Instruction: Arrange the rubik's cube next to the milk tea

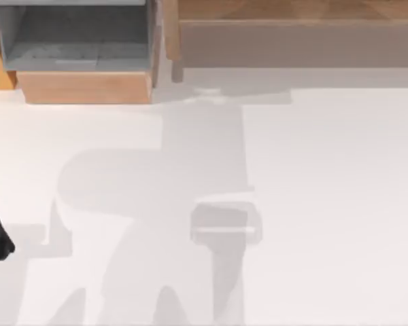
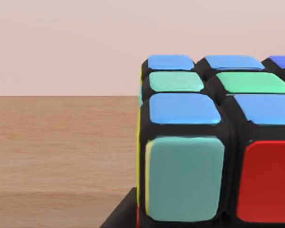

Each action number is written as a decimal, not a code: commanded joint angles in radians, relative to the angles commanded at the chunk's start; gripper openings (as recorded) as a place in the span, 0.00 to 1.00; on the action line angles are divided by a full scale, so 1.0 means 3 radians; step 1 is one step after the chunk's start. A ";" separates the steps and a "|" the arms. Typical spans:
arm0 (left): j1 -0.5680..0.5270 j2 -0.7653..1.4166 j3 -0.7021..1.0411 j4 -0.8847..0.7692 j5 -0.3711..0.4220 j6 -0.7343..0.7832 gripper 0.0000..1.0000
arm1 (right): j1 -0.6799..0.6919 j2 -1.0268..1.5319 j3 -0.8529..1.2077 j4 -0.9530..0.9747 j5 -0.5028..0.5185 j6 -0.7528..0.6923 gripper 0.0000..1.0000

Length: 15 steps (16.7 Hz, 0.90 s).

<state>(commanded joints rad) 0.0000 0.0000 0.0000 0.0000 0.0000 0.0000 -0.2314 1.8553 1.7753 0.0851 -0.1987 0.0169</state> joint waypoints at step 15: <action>0.0000 0.0000 0.0000 0.0000 0.0000 0.0000 1.00 | 0.0644 -0.0842 -0.0141 -0.0828 0.0397 0.0490 0.00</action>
<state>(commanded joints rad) 0.0000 0.0000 0.0000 0.0000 0.0000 0.0000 -0.0383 1.6027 1.7328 -0.1632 -0.0797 0.1638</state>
